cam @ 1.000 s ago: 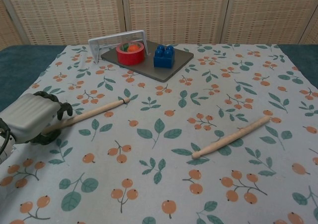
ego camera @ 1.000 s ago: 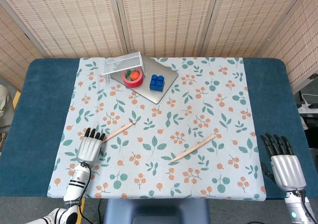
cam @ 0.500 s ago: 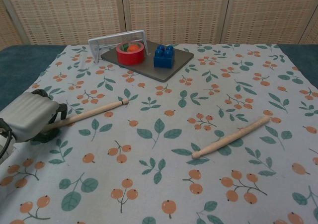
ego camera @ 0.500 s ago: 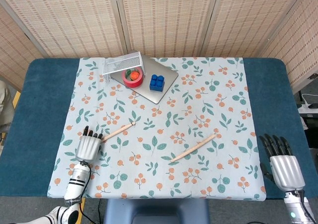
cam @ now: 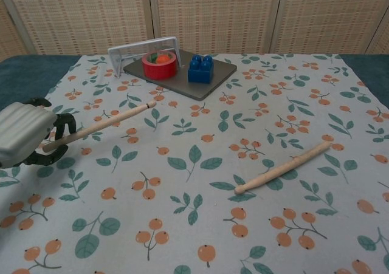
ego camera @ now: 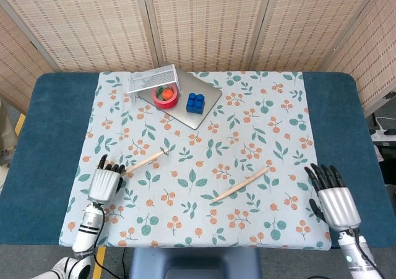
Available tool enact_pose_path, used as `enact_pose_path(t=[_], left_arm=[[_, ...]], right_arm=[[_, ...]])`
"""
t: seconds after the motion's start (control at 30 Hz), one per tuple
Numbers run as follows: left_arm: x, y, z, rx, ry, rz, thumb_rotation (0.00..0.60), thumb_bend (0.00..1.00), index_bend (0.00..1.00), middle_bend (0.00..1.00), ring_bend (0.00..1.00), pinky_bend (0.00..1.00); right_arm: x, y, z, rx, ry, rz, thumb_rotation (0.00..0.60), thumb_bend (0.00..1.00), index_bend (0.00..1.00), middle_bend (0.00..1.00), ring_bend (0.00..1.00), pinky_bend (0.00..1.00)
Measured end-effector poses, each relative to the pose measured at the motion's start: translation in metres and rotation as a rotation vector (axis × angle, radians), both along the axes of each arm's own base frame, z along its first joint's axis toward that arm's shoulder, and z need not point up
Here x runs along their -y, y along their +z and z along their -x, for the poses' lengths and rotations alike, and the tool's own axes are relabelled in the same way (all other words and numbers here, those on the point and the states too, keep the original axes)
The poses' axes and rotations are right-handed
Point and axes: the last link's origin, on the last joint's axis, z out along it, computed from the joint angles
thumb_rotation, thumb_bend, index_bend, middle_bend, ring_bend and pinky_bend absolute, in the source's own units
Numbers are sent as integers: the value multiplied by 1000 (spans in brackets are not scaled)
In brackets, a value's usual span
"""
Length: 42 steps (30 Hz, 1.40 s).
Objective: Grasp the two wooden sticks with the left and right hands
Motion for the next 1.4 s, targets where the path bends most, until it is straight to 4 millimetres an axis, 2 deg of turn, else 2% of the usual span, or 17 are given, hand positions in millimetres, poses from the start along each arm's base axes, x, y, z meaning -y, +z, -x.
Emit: enact_pose_path(t=[0.13,0.27,0.4,0.47,0.77,1.2,1.4], left_arm=[[12,15,7,18,-67,0,600,508,848,882,534,188],[19,23,9,14,-89,-4,600,508,848,881,534,188],[22,28,11,16,-88,-9,600,508,848,881,534,187],[22,30,12,15,-83,-12,600,508,847,881,533,186],[21,33,17,18,-71,-8,600,507,847,881,534,185],[20,33,18,6,-81,-8,600,507,851,883,534,184],[20,32,19,-4,-79,-3,600,507,851,884,534,183]], right_arm=[[20,-17,-15,-48,71,-57,600,335,149,109,0,0],[43,-43,-36,-121,163,-136,600,335,233,170,0,0],[59,-71,-51,-173,228,-199,600,335,209,187,0,0],[67,-82,-55,-208,255,-215,600,335,230,204,0,0],[82,-113,-41,-295,235,-249,600,335,278,253,0,0],[100,-132,-33,-340,200,-247,600,335,377,317,21,0],[103,-138,-32,-349,199,-235,600,335,458,376,97,0]])
